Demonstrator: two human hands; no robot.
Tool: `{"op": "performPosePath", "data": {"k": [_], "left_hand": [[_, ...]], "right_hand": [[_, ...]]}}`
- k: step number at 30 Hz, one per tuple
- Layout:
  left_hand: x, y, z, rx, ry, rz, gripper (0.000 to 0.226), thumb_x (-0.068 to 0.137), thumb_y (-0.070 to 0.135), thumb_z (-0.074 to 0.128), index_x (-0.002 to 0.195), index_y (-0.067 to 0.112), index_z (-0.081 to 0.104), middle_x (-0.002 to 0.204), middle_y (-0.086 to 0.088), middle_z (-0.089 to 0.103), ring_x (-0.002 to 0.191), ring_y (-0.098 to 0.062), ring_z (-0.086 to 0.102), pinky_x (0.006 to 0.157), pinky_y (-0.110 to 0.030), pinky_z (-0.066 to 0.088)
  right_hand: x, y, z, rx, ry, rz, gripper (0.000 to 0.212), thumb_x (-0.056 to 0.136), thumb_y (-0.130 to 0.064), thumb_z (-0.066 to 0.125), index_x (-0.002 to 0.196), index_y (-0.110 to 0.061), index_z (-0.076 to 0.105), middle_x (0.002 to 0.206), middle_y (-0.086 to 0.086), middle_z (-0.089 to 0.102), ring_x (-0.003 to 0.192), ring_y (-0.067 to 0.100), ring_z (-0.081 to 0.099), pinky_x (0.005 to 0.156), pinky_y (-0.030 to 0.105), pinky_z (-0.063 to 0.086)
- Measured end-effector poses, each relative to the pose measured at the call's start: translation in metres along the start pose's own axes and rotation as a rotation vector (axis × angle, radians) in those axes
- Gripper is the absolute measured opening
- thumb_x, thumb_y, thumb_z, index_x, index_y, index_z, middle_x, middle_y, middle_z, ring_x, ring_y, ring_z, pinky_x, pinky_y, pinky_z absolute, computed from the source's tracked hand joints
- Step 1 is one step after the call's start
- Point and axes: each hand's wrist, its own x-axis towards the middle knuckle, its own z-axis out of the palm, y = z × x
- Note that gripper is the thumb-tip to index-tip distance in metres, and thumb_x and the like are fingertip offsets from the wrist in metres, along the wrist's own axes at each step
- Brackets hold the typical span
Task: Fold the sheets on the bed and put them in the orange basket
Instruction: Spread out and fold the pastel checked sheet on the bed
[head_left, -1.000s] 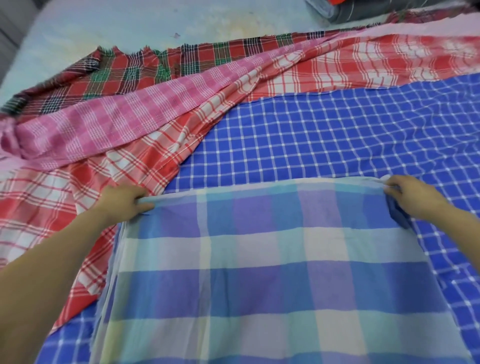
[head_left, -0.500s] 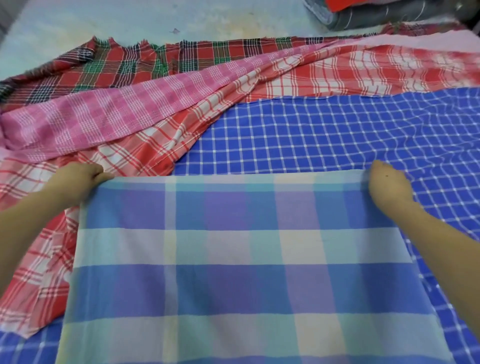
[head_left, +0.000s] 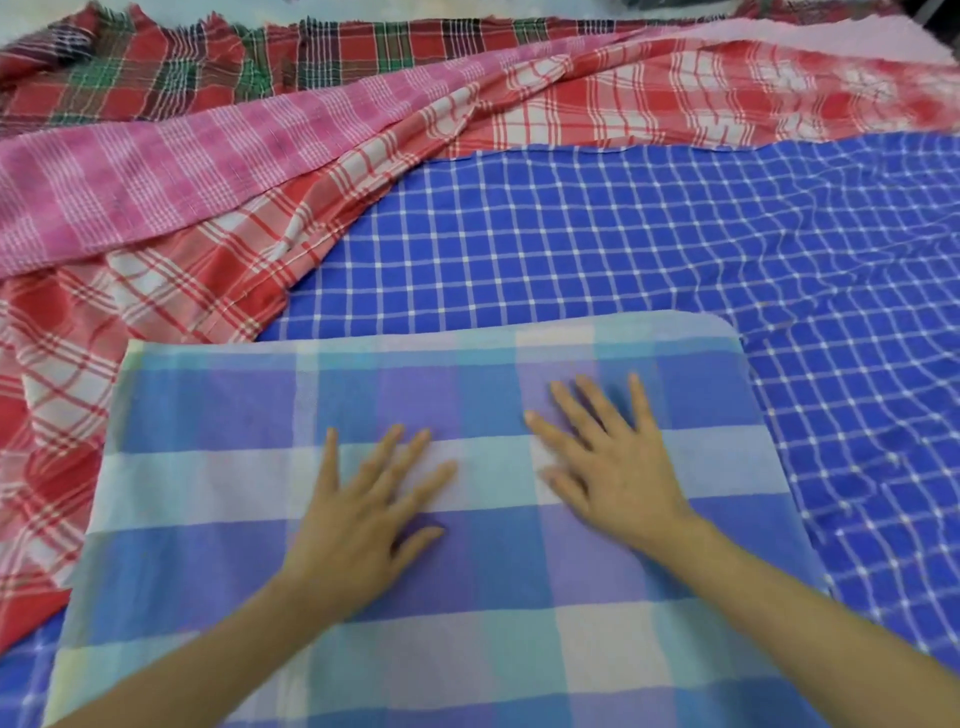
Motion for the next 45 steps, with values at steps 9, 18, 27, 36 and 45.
{"op": "performPosePath", "data": {"k": [9,18,27,36,45], "left_hand": [[0.011,-0.119,0.038,-0.003,-0.068,-0.583,0.06,0.093,0.051,0.018,0.148,0.026,0.027,0.155,-0.009,0.022,0.143,-0.03,0.018,0.11,-0.055,-0.014],[-0.079,-0.022,-0.02,-0.035,-0.124,-0.564,0.053,0.097,0.041,0.031,0.146,0.021,0.033,0.151,-0.019,0.028,0.138,-0.047,0.019,0.105,-0.068,0.011],[-0.402,0.167,-0.031,-0.275,-0.576,-0.885,0.058,0.089,0.047,0.033,0.14,0.022,0.043,0.144,-0.019,0.042,0.128,-0.051,0.038,0.084,-0.08,0.024],[-0.525,0.208,-0.065,-0.553,-0.425,-1.607,0.061,0.083,0.011,0.068,0.13,-0.007,0.034,0.118,-0.037,0.052,0.105,-0.052,0.053,0.087,-0.054,0.042],[-0.611,0.22,-0.005,-0.8,-0.316,-1.748,0.072,0.066,0.05,0.078,0.113,0.0,0.057,0.113,-0.021,0.063,0.097,-0.04,0.061,0.089,-0.053,0.049]], "right_hand": [[0.012,0.125,0.024,0.117,-0.369,0.822,0.063,0.094,-0.062,0.01,0.151,-0.035,0.0,0.16,0.005,-0.001,0.147,0.026,0.0,0.111,0.064,-0.001],[-0.171,-0.06,-0.025,0.034,-0.073,0.412,0.051,0.097,-0.044,0.032,0.143,-0.025,0.039,0.148,0.013,0.039,0.136,0.036,0.035,0.112,0.063,0.009],[-0.411,-0.107,-0.056,0.238,-0.458,1.223,0.056,0.098,-0.038,0.02,0.149,-0.016,0.02,0.154,0.017,0.02,0.14,0.037,0.021,0.109,0.06,0.023],[-0.568,-0.19,-0.07,0.35,-0.37,1.587,0.039,0.086,-0.018,0.059,0.114,0.01,0.051,0.108,0.034,0.057,0.095,0.048,0.057,0.078,0.054,0.048],[-0.629,-0.185,-0.062,0.709,-0.148,1.671,0.022,0.071,-0.005,0.057,0.093,-0.004,0.055,0.082,0.017,0.057,0.069,0.029,0.054,0.064,0.038,0.044]]}}
